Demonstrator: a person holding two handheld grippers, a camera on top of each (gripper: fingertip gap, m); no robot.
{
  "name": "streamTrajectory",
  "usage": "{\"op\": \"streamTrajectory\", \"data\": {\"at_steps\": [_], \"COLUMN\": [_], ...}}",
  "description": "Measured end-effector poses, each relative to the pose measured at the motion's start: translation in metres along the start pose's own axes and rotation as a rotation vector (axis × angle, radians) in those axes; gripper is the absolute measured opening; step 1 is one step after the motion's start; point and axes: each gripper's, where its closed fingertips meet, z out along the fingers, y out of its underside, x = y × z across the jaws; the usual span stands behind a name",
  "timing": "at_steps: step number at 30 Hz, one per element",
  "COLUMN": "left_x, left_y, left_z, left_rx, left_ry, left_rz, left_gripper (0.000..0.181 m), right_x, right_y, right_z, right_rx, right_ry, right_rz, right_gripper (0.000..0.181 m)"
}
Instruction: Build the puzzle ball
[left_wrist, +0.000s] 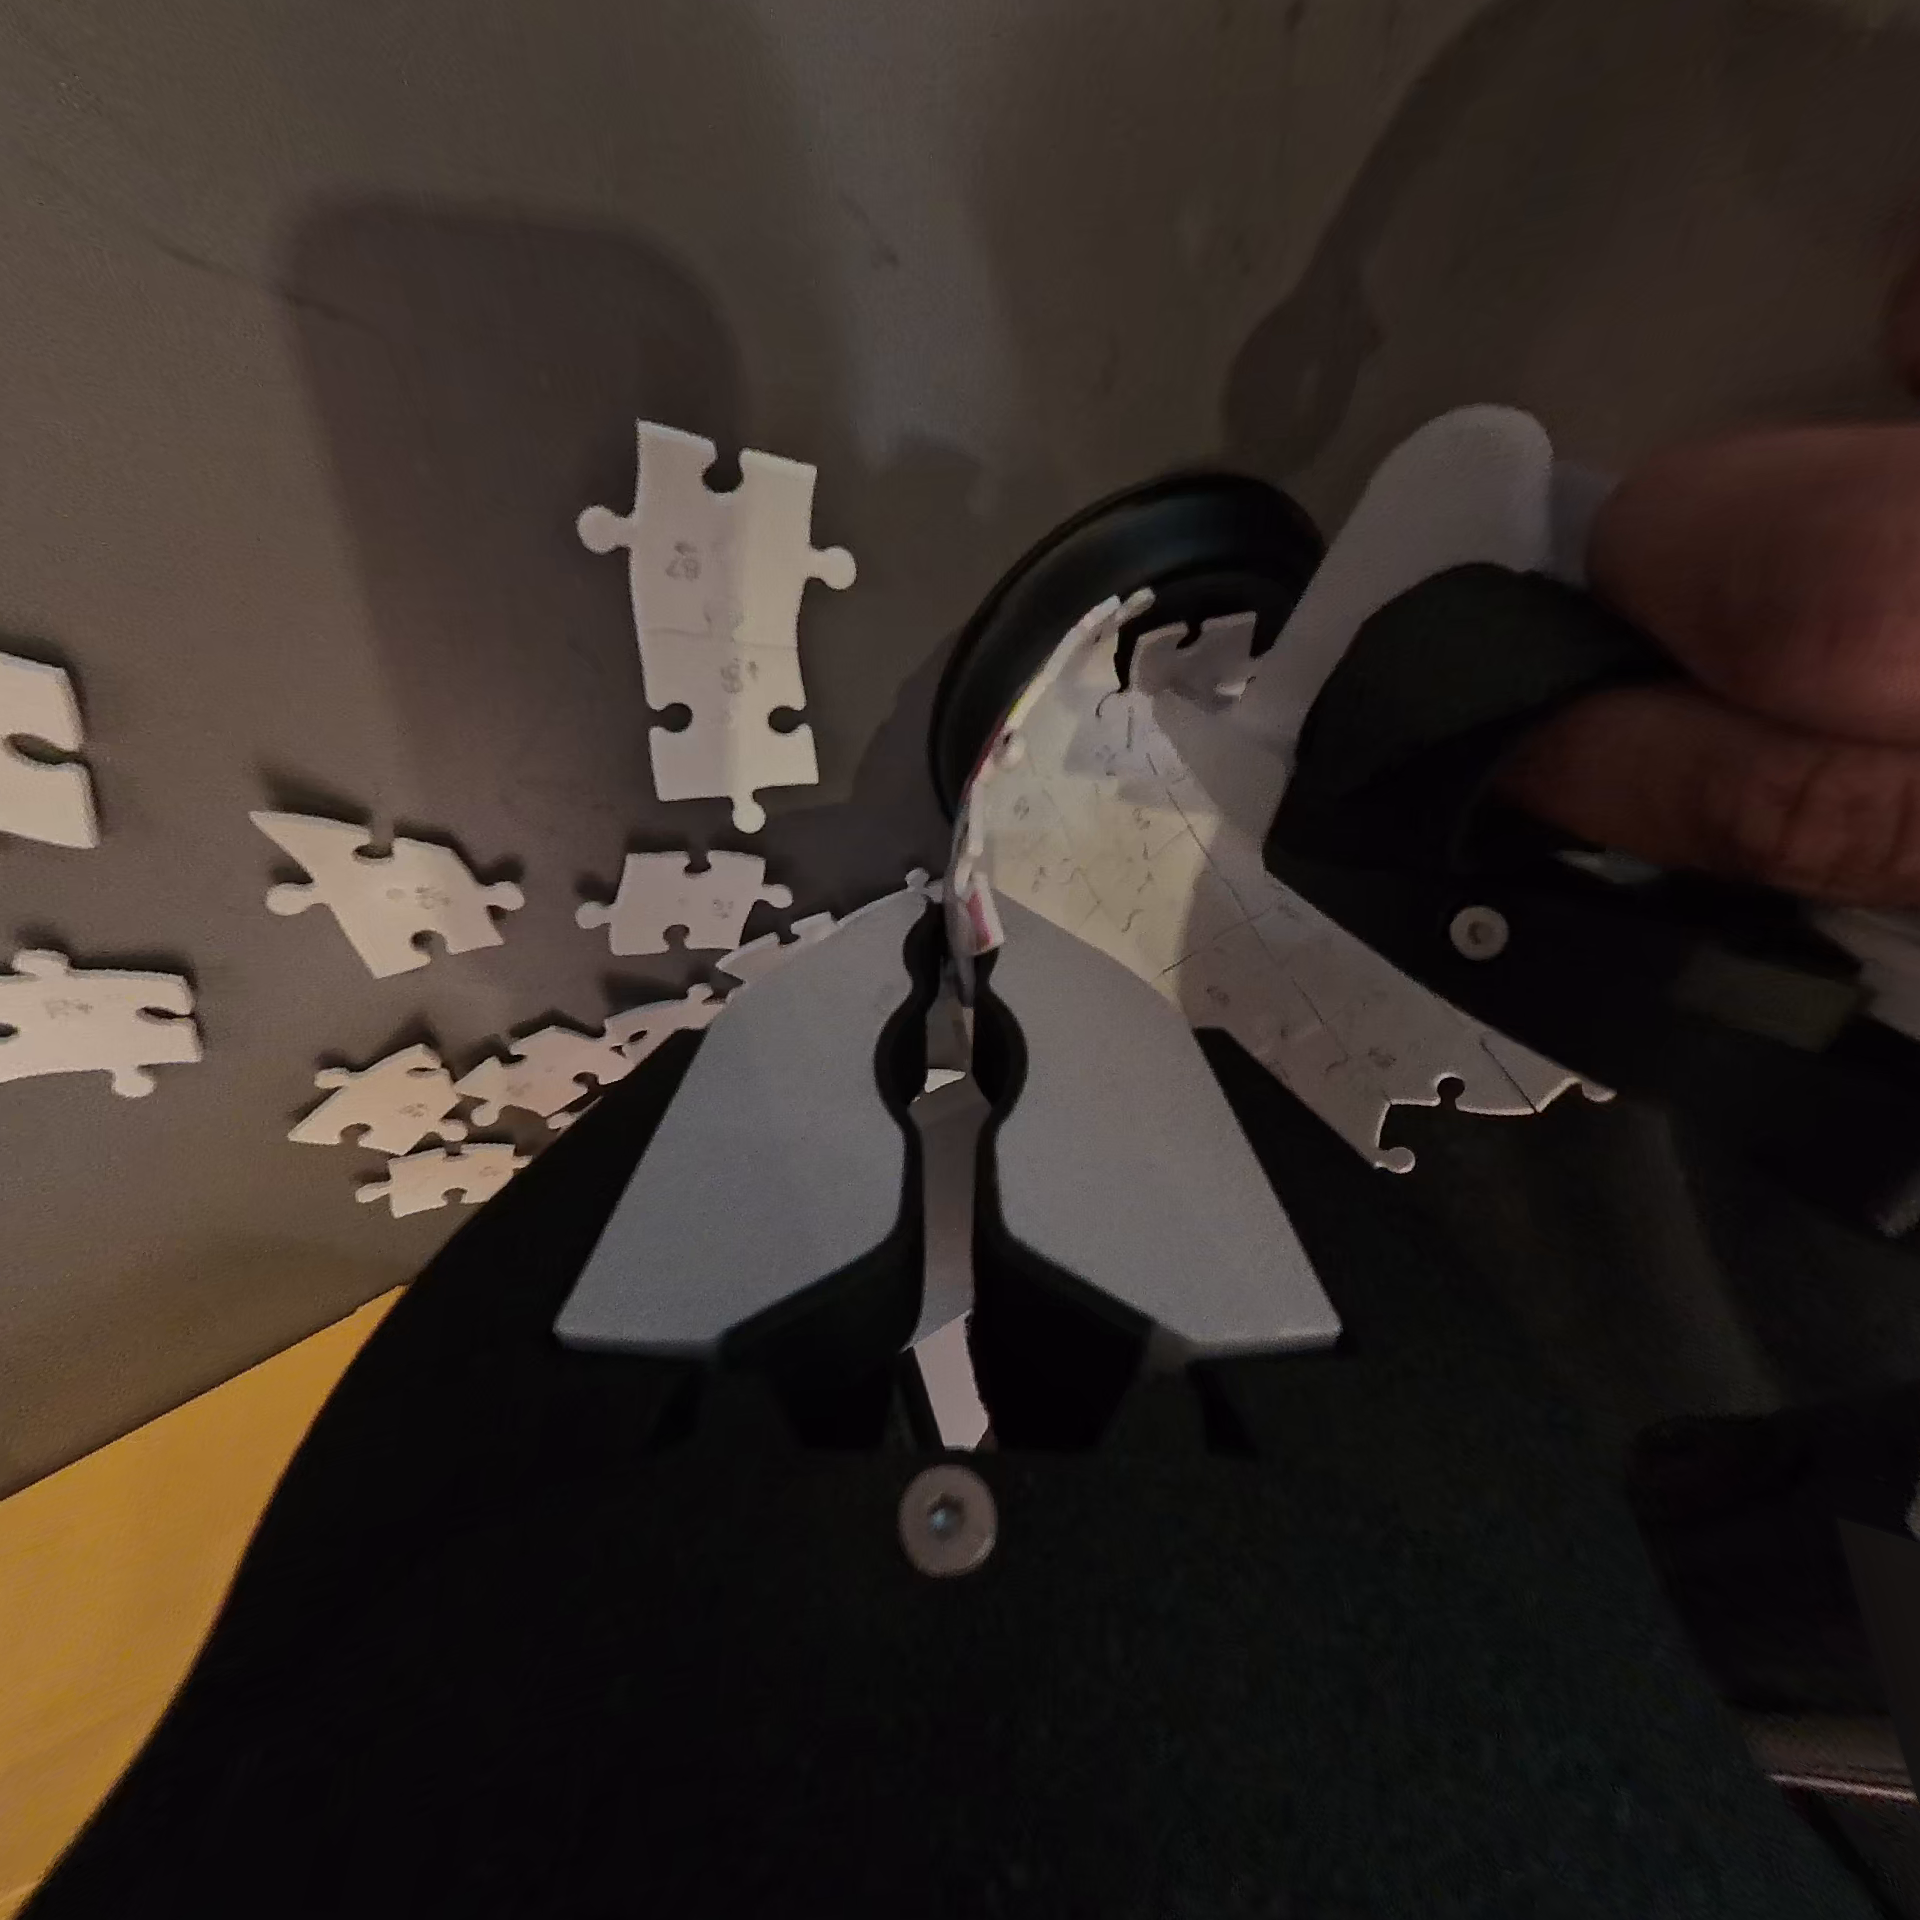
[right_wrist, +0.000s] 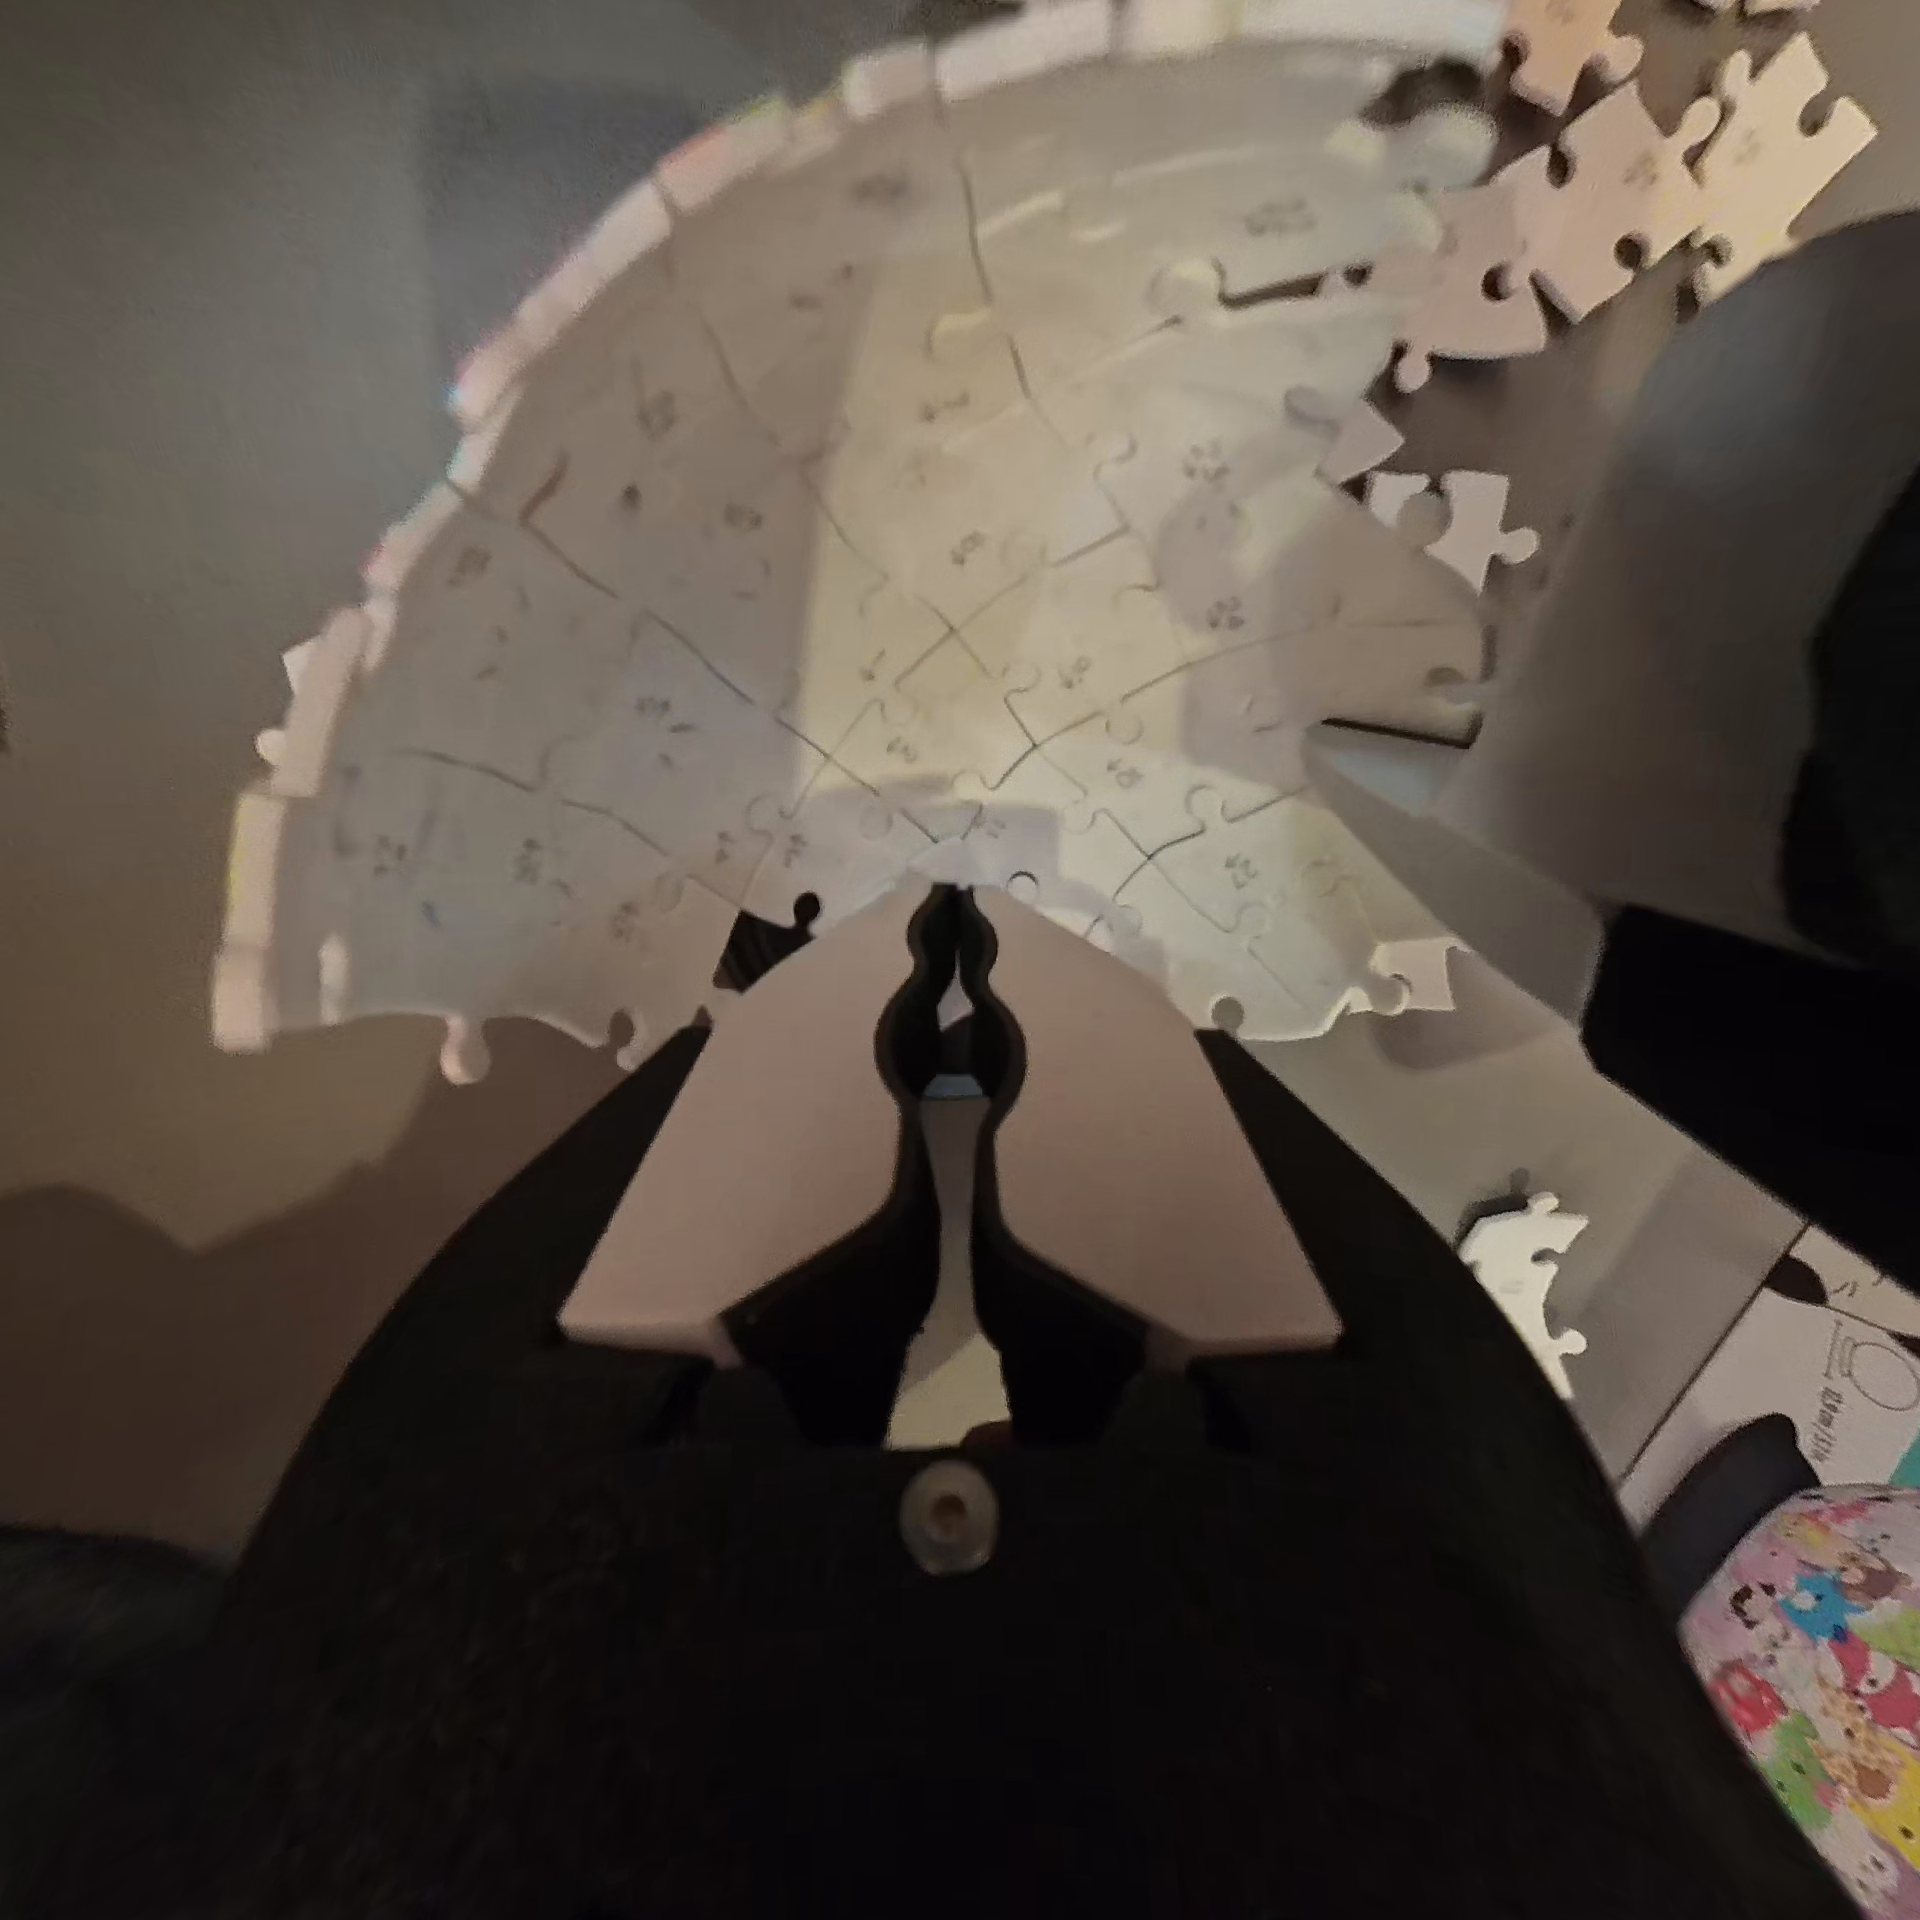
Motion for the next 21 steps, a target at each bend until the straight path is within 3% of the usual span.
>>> {"op": "streamTrajectory", "data": {"at_steps": [3, 8, 17, 21], "left_x": [0.0, 0.0, 0.002, 0.001], "left_y": [0.0, -0.001, -0.002, -0.001], "left_z": [0.0, -0.001, 0.0, -0.001], "left_rx": [-0.001, -0.004, -0.002, -0.001], "left_ry": [-0.008, -0.018, -0.024, -0.022], "left_rz": [0.005, 0.013, 0.021, 0.02], "left_gripper": [0.002, 0.002, 0.002, 0.002], "right_x": [0.005, -0.006, -0.019, -0.016], "right_y": [0.004, -0.005, -0.005, 0.004], "right_z": [-0.004, -0.02, -0.004, -0.007], "right_rx": [-0.038, 0.072, 0.116, 0.058], "right_ry": [0.026, -0.035, -0.114, -0.109], "right_rz": [-0.031, 0.056, 0.1, 0.102], "right_gripper": [0.0, 0.0, 0.0, 0.0]}}
